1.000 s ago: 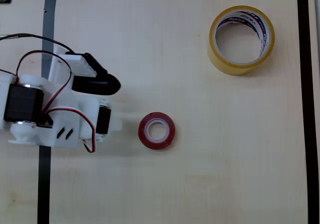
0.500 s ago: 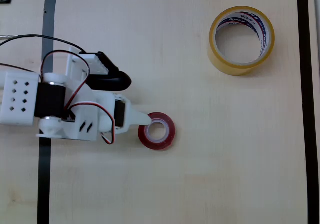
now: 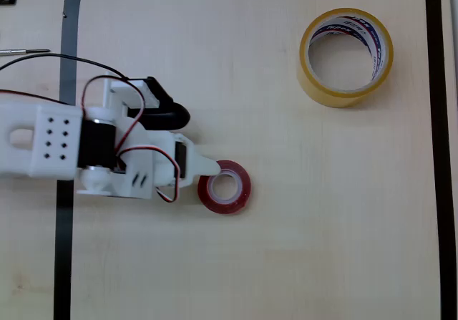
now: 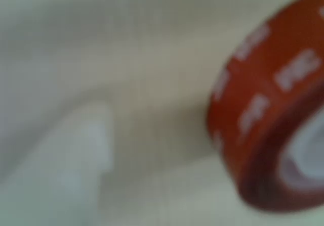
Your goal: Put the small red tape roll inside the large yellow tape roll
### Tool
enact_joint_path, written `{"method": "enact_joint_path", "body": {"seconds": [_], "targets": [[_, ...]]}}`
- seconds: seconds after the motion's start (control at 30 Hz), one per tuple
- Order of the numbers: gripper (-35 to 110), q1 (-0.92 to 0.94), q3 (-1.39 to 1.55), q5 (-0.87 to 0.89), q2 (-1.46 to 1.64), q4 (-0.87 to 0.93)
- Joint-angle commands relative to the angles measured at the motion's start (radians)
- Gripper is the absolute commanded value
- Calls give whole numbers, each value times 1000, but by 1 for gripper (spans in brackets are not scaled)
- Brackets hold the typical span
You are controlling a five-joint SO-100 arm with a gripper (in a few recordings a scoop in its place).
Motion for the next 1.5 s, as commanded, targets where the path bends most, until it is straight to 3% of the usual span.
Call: {"method": "enact_joint_path", "body": {"seconds": [0.0, 0.3, 0.43, 0.77, 1.0, 1.23, 1.47], "targets": [[24, 32, -163, -25, -48, 46], [22, 52, -227, -25, -109, 67], [0, 52, -242, -26, -126, 89], [0, 55, -291, -32, -28, 156], [0, -89, -942, -43, -120, 477], [0, -218, -1844, -41, -575, 796], [0, -295, -1924, -146, -646, 799]]}}
